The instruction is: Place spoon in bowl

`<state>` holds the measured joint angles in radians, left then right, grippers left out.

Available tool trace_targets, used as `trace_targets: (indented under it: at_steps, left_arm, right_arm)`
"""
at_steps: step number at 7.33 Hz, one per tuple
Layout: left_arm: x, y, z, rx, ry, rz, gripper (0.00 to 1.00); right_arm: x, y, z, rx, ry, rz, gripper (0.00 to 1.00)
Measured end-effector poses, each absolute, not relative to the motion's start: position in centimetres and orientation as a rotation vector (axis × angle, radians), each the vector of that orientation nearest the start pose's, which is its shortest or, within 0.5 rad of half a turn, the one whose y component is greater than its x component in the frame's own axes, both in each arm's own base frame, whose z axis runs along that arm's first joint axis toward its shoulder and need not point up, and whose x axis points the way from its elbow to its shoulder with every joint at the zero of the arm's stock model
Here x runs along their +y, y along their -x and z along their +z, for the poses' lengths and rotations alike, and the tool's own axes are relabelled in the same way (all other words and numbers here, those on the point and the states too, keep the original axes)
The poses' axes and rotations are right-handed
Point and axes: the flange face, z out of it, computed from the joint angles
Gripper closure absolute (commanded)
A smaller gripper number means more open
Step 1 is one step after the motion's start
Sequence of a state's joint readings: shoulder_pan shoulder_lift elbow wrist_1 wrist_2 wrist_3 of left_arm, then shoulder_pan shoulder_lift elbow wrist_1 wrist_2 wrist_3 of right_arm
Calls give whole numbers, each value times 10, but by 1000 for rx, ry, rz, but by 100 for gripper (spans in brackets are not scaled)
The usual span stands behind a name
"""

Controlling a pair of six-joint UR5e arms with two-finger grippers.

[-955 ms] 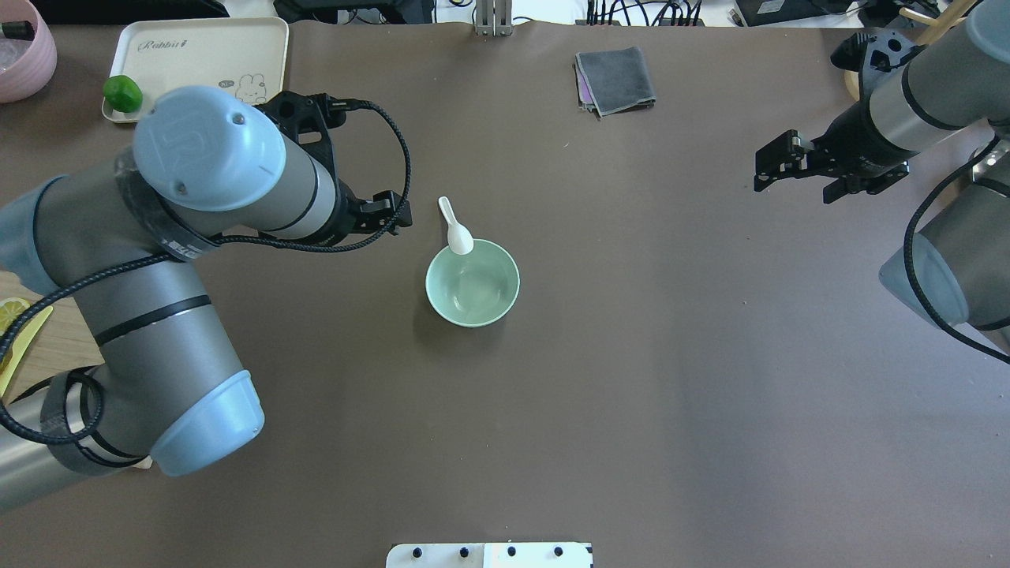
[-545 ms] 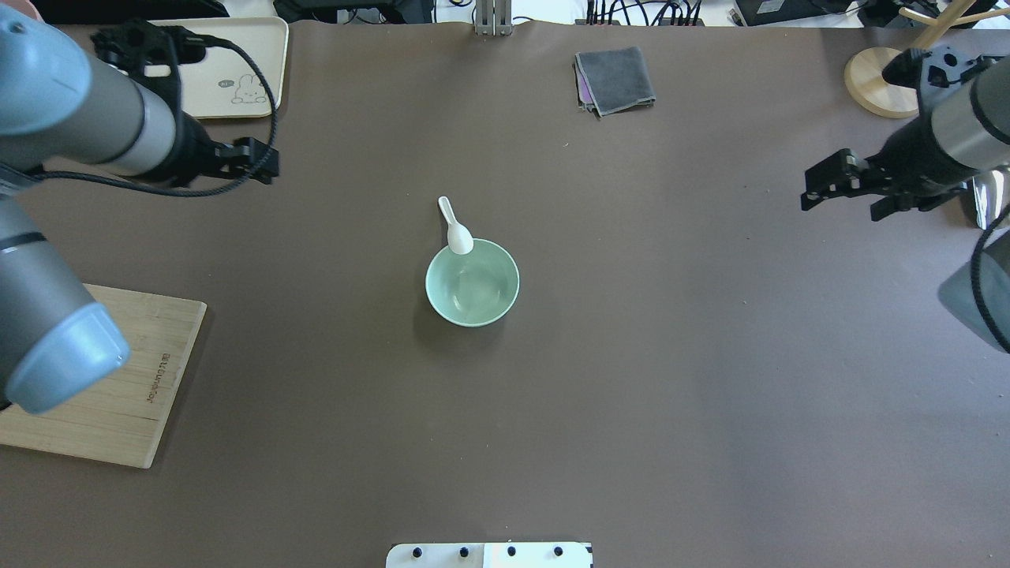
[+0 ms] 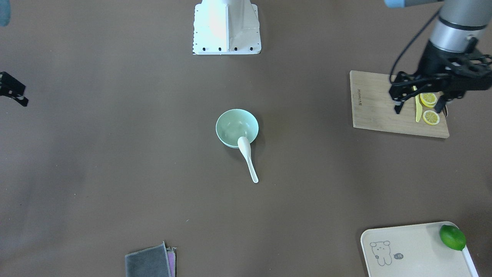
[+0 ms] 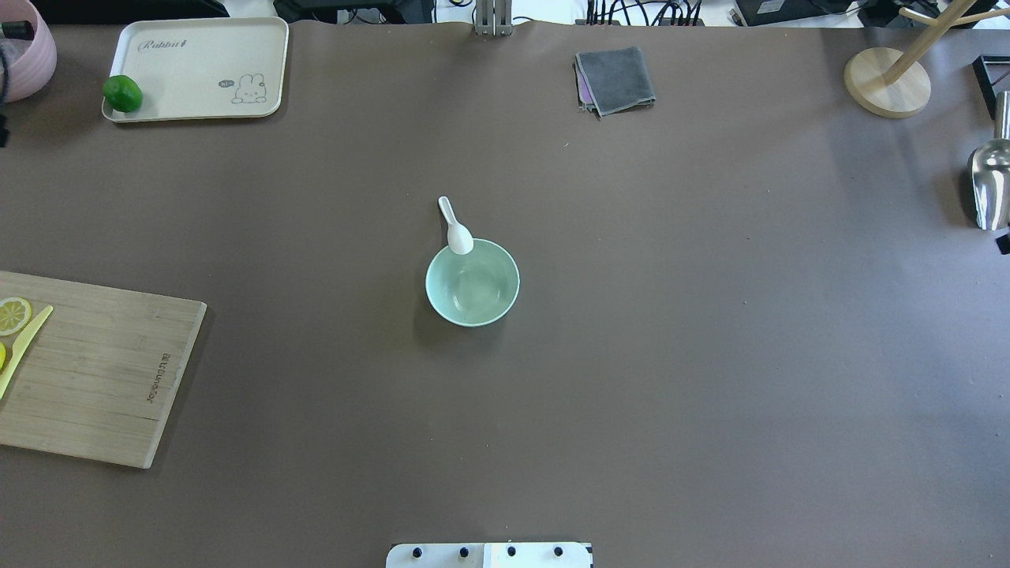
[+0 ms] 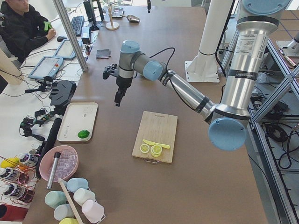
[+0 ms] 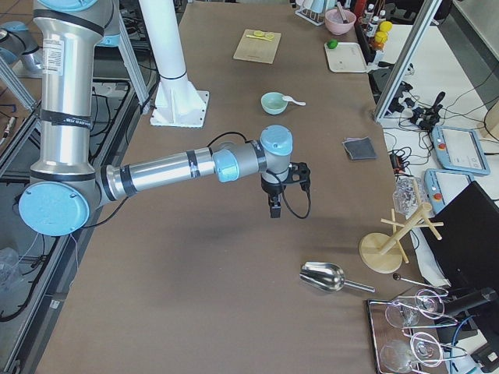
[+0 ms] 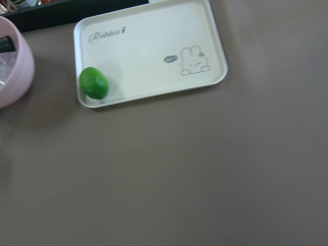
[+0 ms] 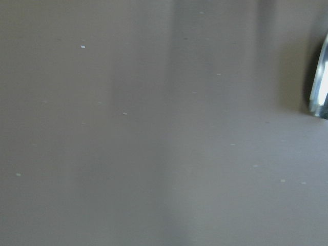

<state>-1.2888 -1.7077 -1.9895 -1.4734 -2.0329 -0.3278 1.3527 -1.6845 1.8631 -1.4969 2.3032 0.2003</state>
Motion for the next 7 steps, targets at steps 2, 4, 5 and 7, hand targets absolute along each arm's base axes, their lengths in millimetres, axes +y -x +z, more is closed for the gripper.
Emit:
trace_targets:
  at_steps: [2, 4, 5, 7]
  left_arm:
    - [-526, 12, 474, 615, -213, -9, 2]
    - [-506, 41, 519, 700, -157, -45, 2]
    - [-489, 49, 545, 710, -145, -44, 2]
    - [-459, 67, 595, 711, -129, -70, 2]
  right_arm:
    - [-448, -22, 627, -745, -52, -74, 0]
    - [-436, -44, 651, -768, -26, -23, 0]
    - [-434, -47, 652, -778, -24, -12, 0]
    - [-435, -47, 649, -786, -26, -5, 0]
